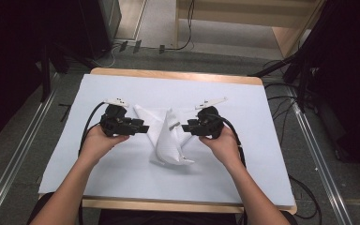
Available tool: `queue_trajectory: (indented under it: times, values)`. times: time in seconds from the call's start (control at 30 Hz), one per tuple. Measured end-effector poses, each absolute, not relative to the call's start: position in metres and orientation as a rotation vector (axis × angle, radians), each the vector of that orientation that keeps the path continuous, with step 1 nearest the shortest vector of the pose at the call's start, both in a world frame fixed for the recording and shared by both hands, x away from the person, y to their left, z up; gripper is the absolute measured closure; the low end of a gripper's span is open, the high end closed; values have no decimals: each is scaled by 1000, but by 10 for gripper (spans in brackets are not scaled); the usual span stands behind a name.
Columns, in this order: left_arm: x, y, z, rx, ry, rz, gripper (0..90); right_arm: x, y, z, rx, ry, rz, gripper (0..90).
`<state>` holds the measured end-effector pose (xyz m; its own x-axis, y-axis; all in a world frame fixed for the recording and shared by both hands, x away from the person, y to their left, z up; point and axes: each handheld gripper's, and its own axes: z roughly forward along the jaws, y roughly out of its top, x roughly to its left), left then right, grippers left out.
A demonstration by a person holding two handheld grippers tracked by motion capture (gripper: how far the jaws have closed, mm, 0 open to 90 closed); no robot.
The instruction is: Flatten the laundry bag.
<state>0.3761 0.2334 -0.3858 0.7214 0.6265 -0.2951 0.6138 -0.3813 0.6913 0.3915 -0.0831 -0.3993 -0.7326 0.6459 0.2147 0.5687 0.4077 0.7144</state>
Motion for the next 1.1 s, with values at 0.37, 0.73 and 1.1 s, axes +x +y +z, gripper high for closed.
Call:
queue_trajectory:
  times: [0.37, 0.73, 1.1]
  values:
    - [381, 248, -400, 2079, 1001, 33, 507, 396, -51, -389, 1063, 2587, 1264, 549]
    - [397, 246, -422, 2102, 1068, 73, 490, 394, -28, -398, 1065, 2650, 1238, 469]
    - [401, 240, -429, 2116, 1069, 61, 487, 383, -26, -386, 1033, 2635, 1277, 455]
